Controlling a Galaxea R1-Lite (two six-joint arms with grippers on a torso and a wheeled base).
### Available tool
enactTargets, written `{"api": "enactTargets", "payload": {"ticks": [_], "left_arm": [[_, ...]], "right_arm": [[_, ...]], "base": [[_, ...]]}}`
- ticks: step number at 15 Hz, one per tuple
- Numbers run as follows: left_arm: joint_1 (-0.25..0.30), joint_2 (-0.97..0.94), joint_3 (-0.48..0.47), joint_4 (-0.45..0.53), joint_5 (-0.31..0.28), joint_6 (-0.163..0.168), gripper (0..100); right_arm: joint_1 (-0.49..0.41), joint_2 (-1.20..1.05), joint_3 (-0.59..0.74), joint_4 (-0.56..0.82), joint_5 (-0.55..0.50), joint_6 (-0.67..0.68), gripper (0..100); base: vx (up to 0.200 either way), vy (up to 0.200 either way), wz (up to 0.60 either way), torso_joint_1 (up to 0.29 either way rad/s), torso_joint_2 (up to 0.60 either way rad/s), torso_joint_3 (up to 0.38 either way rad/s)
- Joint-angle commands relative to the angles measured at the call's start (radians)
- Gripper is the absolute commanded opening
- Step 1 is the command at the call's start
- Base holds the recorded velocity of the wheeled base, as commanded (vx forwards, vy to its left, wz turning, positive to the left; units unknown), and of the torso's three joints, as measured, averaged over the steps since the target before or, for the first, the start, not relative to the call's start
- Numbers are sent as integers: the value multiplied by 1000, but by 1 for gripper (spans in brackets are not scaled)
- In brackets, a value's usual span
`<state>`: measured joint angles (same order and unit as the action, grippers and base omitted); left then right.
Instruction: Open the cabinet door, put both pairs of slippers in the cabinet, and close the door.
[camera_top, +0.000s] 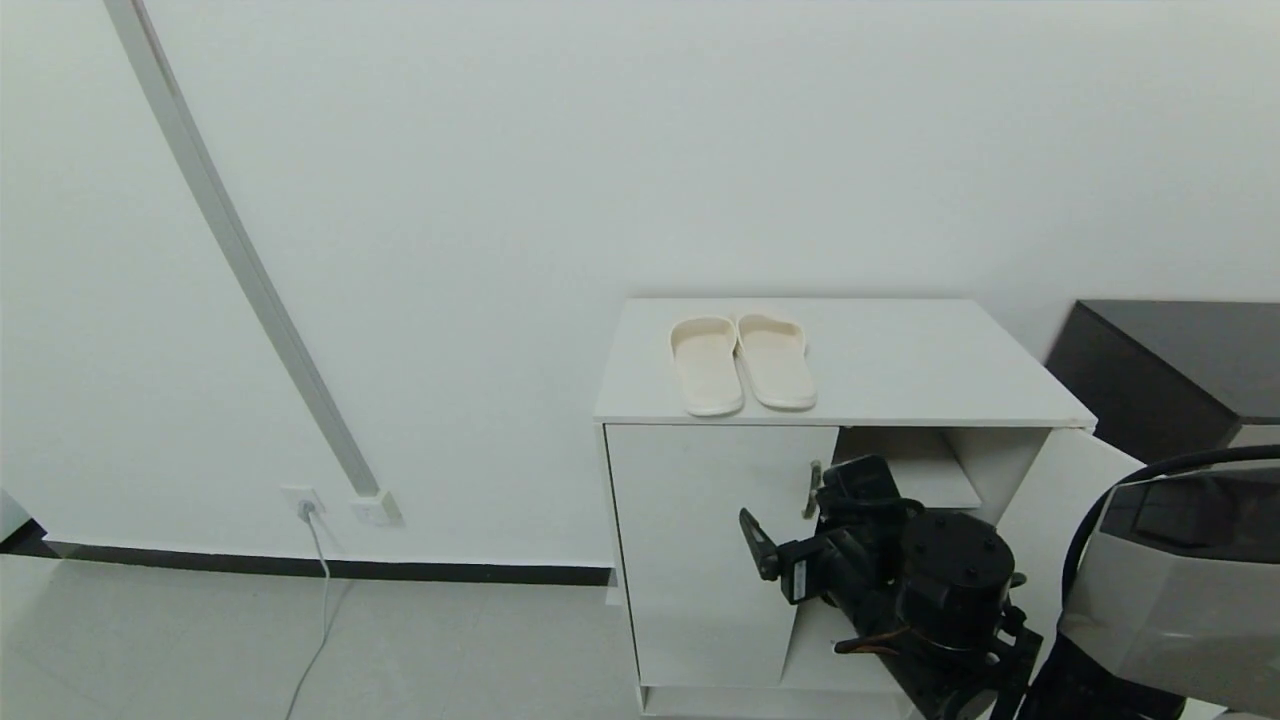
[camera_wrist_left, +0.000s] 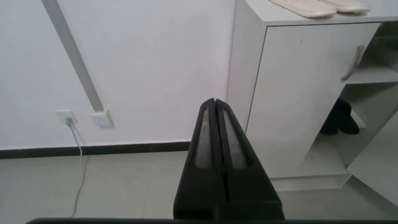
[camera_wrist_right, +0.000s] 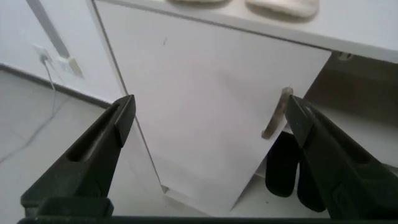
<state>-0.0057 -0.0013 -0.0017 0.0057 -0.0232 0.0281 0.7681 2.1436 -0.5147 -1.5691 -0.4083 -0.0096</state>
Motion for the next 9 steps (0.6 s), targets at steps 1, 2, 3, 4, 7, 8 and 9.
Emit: {"api": "enactTargets", "payload": {"ticks": [1,2,3,4,7,8,9], "left_arm": [[0,1,0,0,0,1,0],[0,1,0,0,0,1,0],[0,1,0,0,0,1,0],[0,1,0,0,0,1,0],[0,1,2,-1,0,9,0],[0,1,0,-1,0,9,0],[0,1,2,-1,-1,7,0]], "right_arm": [[-3,16,7,-2,2,-15,100],[-3,18,5,-2,2,-24,100],[-3,16,5,-2,3,-40,100],[-4,10,-15,-2,2,-44,100],[-1,-96,-203,409,2,11,100],[2,-145,-286,583,2,63,100],[2,-186,-372,742,0,95,100]], "base": [[0,0,0,27,-61,-36],[0,0,0,0,0,0],[0,0,0,0,0,0],[0,0,0,0,0,0],[0,0,0,0,0,0],[0,0,0,0,0,0],[0,0,0,0,0,0]]}}
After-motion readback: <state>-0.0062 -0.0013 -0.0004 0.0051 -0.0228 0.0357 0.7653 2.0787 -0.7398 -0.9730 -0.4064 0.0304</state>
